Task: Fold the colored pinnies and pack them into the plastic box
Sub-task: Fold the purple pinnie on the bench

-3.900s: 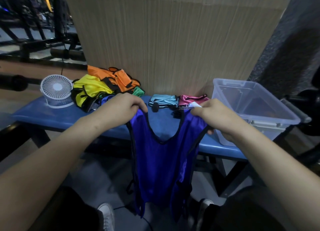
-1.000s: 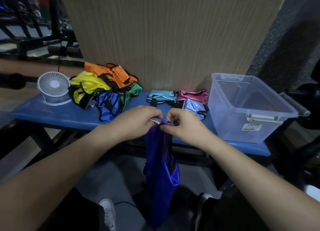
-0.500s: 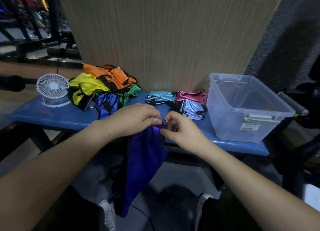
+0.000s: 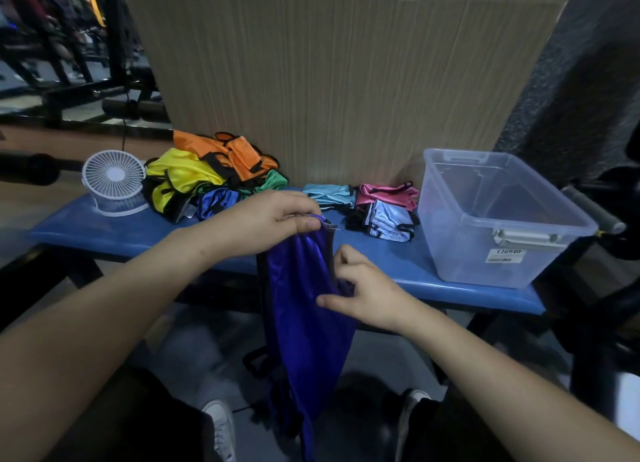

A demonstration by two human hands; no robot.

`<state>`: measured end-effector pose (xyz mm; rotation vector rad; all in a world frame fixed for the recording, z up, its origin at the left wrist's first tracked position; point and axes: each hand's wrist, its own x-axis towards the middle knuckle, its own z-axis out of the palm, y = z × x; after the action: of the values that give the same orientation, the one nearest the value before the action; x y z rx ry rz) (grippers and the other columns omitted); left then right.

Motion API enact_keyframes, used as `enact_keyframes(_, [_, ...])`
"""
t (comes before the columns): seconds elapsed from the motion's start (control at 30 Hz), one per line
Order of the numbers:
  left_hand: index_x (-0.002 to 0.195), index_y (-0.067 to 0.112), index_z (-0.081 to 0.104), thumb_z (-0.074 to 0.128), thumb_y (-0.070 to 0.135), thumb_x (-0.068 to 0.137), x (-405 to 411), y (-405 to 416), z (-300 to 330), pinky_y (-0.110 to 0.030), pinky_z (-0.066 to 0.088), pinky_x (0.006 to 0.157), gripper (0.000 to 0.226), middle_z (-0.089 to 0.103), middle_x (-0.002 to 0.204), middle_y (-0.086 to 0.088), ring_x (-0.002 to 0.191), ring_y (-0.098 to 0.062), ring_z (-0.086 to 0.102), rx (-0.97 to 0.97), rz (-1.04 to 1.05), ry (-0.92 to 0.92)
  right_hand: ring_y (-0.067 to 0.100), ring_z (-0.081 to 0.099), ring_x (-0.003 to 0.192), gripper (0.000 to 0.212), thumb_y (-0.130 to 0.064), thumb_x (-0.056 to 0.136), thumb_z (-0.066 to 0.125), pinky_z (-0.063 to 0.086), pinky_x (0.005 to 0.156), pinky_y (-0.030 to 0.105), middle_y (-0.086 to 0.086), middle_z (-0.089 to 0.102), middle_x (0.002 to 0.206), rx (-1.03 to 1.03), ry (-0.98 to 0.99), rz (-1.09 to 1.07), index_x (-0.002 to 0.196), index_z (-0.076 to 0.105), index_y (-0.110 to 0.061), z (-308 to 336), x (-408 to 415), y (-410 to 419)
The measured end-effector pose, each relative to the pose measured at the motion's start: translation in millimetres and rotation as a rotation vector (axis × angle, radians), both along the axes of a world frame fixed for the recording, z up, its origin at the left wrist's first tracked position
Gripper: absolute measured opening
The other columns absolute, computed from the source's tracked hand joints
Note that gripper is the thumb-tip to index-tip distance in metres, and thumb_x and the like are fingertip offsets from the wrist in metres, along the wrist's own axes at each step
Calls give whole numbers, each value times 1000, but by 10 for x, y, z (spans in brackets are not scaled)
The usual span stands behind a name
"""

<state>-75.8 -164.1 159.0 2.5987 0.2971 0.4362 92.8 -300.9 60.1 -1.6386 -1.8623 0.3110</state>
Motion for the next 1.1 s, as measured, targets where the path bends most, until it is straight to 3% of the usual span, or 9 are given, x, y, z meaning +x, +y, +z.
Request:
enact_keyframes(0.13, [93,22,65,56,22,100,-17,-3,53,-13,40,80,11,62,94,3,91,-5,57,-9,10,-21,16,33,93,48,-59,83,67,40,88,38,-2,38,104,-181,-445,-36,86,67,-11,-70,35,11])
enact_keyframes(0.27, [98,18,68,54,27,101,-74,57,120,-26,44,85,17,64,98,3,95,-9,59,29,63,14,21,40,106,50,-60,85,65,38,92,37,0,42,114,-340,-523,-17,107,69,-15,-81,133,-33])
enact_keyframes(0.37, [97,19,68,54,28,101,-116,104,142,-31,44,86,17,64,97,3,93,-9,58,46,88,37,23,51,108,38,-52,85,69,43,90,36,0,49,111,-392,-433,-10,104,69,-20,-96,246,-68])
enact_keyframes(0.47, [97,19,68,54,29,100,-149,154,137,-35,45,86,17,64,95,1,91,-9,57,52,120,53,19,55,93,25,-43,85,73,45,81,35,-5,53,97,-395,-317,-8,91,62,-22,-76,308,-113])
enact_keyframes(0.6, [97,21,68,55,27,100,-199,231,123,-37,47,87,15,64,94,8,91,-5,57,42,157,46,10,50,69,35,-39,84,77,42,65,32,-8,52,68,-294,-214,-44,74,47,-23,-53,316,-208])
enact_keyframes(0.77, [93,23,67,55,28,101,-273,299,132,-34,45,83,15,65,93,7,90,-8,58,70,199,47,13,66,70,20,-26,87,76,54,72,42,-5,71,73,-182,113,-72,85,56,-25,-105,300,-300])
enact_keyframes(0.83, [91,31,66,55,29,101,-316,319,156,-29,45,81,15,65,93,9,91,-4,58,44,221,32,16,72,76,27,-16,89,74,56,78,43,-1,75,76,-139,240,-65,85,53,-32,-118,289,-318])
enact_keyframes(0.97, [92,25,67,56,27,100,-355,340,189,-30,44,79,14,67,93,4,91,-5,59,44,267,1,14,74,71,37,-5,88,74,56,75,29,5,71,70,-48,344,-124,93,48,-30,-79,257,-342])
enact_keyframes(1.1, [94,22,69,60,27,99,-351,349,263,-36,46,83,11,67,90,1,90,-13,60,60,306,-40,3,65,62,31,-14,88,75,48,64,19,-9,66,63,30,253,-171,93,49,-29,15,267,-355])
